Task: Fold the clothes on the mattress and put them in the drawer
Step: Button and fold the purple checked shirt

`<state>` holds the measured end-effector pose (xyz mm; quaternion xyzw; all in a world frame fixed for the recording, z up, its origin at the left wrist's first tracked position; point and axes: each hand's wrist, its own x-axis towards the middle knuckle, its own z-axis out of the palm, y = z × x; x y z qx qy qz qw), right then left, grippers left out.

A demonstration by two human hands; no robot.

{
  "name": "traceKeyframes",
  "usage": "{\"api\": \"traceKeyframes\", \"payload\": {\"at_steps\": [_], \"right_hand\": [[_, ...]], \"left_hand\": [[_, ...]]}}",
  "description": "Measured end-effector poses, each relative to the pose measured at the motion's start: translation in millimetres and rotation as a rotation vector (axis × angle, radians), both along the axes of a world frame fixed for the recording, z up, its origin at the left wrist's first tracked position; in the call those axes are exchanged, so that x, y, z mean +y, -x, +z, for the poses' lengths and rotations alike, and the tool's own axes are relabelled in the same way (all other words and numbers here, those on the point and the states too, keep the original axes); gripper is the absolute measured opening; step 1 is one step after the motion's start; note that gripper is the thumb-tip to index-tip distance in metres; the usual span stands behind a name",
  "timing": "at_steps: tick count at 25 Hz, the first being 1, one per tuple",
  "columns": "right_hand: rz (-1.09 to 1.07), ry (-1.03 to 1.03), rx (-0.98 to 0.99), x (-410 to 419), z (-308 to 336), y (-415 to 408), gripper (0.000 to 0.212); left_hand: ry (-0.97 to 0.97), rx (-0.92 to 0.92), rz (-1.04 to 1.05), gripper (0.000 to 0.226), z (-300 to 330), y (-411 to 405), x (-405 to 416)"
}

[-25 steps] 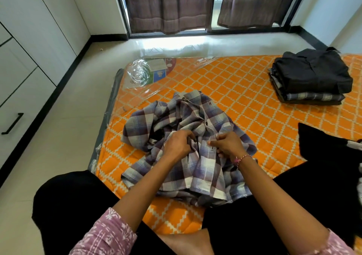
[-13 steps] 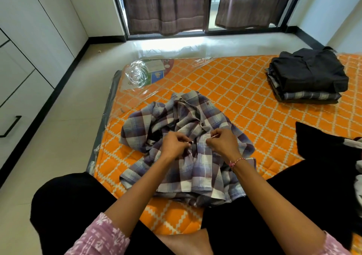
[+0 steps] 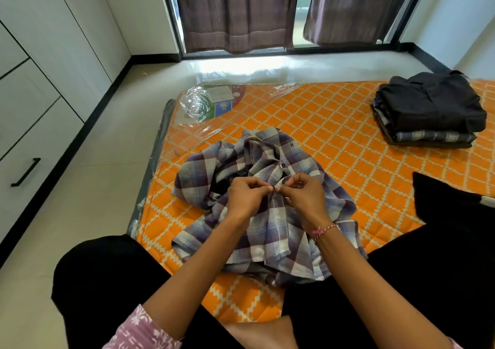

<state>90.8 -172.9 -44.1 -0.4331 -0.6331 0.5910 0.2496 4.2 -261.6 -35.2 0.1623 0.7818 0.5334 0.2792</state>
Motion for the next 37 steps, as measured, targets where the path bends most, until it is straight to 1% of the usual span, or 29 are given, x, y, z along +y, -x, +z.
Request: {"api": "traceKeyframes", "payload": {"at_steps": [4, 7, 9, 11, 14, 17, 20, 22, 25, 28, 30, 32, 34, 36, 37], "right_hand": [[-0.010, 0.002, -0.018, -1.7, 2.4, 1.1, 0.029], [0.012, 0.141, 0.045, 3.9, 7.1, -0.9, 0.028], [0.065, 0.184, 0.079, 8.8, 10.1, -2.8, 0.026], [0.094, 0.142, 0.072, 12.0, 12.1, -2.7, 0.026], [0.090, 0.088, 0.068, 12.2, 13.1, 0.5, 0.028], [0.120, 0.002, 0.025, 12.6, 11.7, 4.7, 0.028], [0.111, -0.243, -0.097, 10.3, 9.8, 9.2, 0.026], [0.070, -0.402, -0.149, 4.1, 8.3, 11.2, 0.029], [0.042, -0.532, -0.155, -6.8, 1.9, 12.7, 0.030], [0.058, -0.644, -0.163, -9.7, -3.6, 13.6, 0.024], [0.080, -0.729, -0.201, -10.5, -7.8, 12.5, 0.023], [0.086, -0.759, -0.208, -12.4, -12.4, 10.8, 0.025], [0.079, -0.731, -0.191, -14.5, -13.1, 11.2, 0.028], [0.058, -0.654, -0.176, -11.6, -9.9, 13.3, 0.035], [0.048, -0.572, -0.150, -7.3, -8.4, 13.5, 0.039]], "left_hand": [[0.042, 0.045, 0.030, 0.013, -1.0, -1.6, 6.0], [0.010, -0.014, 0.034, 0.016, -2.4, 0.5, 7.6], [-0.016, -0.056, 0.026, 0.020, -3.1, 0.3, 9.1], [-0.027, -0.055, 0.025, 0.019, -3.6, -1.3, 12.1], [-0.049, -0.056, 0.031, 0.011, -3.6, -1.7, 14.7], [-0.017, 0.022, 0.004, 0.011, -1.7, -0.9, 14.2], [0.022, 0.048, -0.054, 0.023, 0.1, 0.9, 16.1], [0.026, -0.024, -0.037, 0.029, -0.5, 2.0, 18.3], [0.042, -0.118, 0.021, 0.035, -4.0, 4.7, 22.5], [0.093, -0.154, -0.017, 0.030, -2.4, 9.9, 27.6], [0.170, -0.127, -0.049, 0.025, -0.6, 13.5, 28.2], [0.240, -0.020, -0.091, 0.024, -2.9, 14.7, 27.6], [0.250, 0.077, -0.103, 0.024, -4.1, 11.7, 27.3], [0.209, 0.145, -0.091, 0.029, -7.2, 8.5, 26.3], [0.170, 0.164, -0.089, 0.031, -9.1, 7.1, 25.2]]}}
